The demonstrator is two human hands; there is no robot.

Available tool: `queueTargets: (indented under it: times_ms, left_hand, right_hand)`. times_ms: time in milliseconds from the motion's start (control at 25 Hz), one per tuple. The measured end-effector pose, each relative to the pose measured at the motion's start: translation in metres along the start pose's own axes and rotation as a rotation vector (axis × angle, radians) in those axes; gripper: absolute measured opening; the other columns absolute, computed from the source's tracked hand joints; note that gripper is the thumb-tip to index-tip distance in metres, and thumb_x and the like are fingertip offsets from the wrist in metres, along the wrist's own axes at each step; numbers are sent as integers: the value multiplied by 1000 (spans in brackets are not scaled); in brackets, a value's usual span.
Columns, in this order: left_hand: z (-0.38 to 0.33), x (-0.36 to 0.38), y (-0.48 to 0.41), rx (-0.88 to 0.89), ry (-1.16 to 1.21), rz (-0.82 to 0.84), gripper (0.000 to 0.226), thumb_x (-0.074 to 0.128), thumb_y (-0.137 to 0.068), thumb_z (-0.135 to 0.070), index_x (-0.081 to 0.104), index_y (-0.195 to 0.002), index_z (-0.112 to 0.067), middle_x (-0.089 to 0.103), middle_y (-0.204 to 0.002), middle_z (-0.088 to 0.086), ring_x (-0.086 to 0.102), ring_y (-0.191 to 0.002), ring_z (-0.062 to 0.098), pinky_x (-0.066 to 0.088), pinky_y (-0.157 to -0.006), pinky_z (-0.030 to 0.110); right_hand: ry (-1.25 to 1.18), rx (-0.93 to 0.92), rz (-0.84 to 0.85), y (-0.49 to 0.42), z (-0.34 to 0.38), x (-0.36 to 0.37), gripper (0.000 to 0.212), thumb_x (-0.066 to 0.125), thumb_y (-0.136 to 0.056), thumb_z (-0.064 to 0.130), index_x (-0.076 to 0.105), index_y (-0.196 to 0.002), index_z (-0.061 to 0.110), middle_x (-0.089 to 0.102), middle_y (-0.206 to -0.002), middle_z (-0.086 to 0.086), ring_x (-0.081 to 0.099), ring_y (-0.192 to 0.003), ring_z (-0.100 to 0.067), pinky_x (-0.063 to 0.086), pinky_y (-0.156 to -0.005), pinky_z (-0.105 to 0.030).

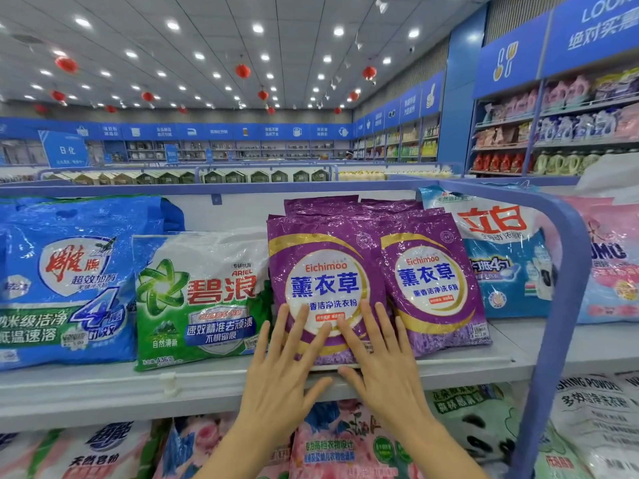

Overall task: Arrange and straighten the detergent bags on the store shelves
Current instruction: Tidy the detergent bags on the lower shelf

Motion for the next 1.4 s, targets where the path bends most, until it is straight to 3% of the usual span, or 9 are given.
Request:
queueTargets:
  times_ms: [280,600,960,1200,1280,1400]
  left_hand:
    - [2,9,-8,-44,-31,44,66,32,-89,-54,18,-148,-29,17,-156,10,15,-142,33,29,-109,42]
    - [0,6,-6,-54,-73,34,68,34,-91,-54,8,-149,-30,7,-156,7,10,-143,31,16,-112,42]
    - [-15,-8,14,-237,-103,57,66,41,-88,-39,18,-148,-26,23,-152,13,19,-140,28,17,-111,46]
    - [-1,-41,49,-356,-154,157,65,44,-83,-39,29,-144,-23,22,-152,15,18,-140,30,15,-115,48]
    - [10,-62,70,-439,-172,183,65,51,-81,-39,34,-142,-21,30,-150,15,27,-138,29,24,-110,51]
    - [36,-101,111,-575,-189,201,52,39,-83,-40,45,-131,-19,49,-138,9,50,-124,25,40,-101,49]
  right_hand:
    - [65,83,17,-5,1,10,61,11,-94,59,9,-149,31,14,-155,-6,9,-144,-26,14,-110,-48]
    - [31,71,25,-3,2,8,62,12,-94,59,18,-148,28,16,-155,-9,16,-141,-29,12,-111,-48]
    - [6,57,41,-3,1,3,62,15,-93,57,21,-147,27,17,-154,-10,13,-141,-29,12,-110,-49]
    - [-173,156,-8,-6,24,-9,62,33,-83,40,43,-135,8,30,-147,-24,20,-138,-35,20,-110,-56]
    - [-287,133,-36,-9,41,-16,55,42,-82,34,47,-129,5,33,-145,-25,23,-137,-37,20,-110,-54]
    - [-529,33,-52,-9,83,-23,50,43,-83,32,49,-125,6,39,-141,-20,29,-134,-34,19,-111,-45]
Point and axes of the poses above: each hand's wrist, its own y-axis away from the middle knuckle, its own x-axis out of the palm, z = x × y, the point moved 1 cm from there along -y, towards the middle knuckle
